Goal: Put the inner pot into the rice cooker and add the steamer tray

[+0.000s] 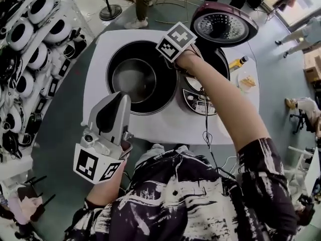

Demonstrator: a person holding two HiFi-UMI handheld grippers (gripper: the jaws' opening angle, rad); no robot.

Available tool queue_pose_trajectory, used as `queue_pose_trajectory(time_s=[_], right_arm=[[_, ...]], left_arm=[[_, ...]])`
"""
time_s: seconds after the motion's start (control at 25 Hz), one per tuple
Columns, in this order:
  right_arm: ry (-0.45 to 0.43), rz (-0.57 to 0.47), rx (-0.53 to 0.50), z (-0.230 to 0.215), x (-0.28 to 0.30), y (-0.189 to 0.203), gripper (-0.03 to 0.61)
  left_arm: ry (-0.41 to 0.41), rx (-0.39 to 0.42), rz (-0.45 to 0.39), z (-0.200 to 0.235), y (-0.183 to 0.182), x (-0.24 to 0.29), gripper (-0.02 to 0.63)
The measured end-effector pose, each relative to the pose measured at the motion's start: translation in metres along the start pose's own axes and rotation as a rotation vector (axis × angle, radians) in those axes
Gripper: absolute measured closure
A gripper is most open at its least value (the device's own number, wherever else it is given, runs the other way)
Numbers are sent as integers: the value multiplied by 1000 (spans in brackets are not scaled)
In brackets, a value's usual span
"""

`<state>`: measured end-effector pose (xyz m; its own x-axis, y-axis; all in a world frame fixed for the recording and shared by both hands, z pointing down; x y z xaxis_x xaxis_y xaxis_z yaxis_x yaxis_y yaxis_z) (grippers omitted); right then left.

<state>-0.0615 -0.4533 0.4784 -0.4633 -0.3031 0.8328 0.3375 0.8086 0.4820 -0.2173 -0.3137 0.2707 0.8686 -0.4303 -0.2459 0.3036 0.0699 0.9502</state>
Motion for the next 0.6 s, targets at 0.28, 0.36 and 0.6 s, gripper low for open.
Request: queue_pose_trajectory(time_s=[0.28,0.36,0.6], right_arm=[[123,-71,219,-70,-138,64,577],[171,-85,289,-91,-169,97,577],[287,-112,514,-144,-208,197,577]], left_arm=[[209,-43,-12,-73,3,57,609],[254,-54,-7,-93,7,70,609],[324,-69,14,-128,18,92,609]])
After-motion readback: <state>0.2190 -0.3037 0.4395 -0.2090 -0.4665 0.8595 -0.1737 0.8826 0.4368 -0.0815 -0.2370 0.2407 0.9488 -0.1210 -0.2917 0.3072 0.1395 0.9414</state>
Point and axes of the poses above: the fingertips, and each gripper's own axes: x forward along the fingers, z to its left, y out of its underside, the point moved 1 cm from there along -x, backward along the fingers
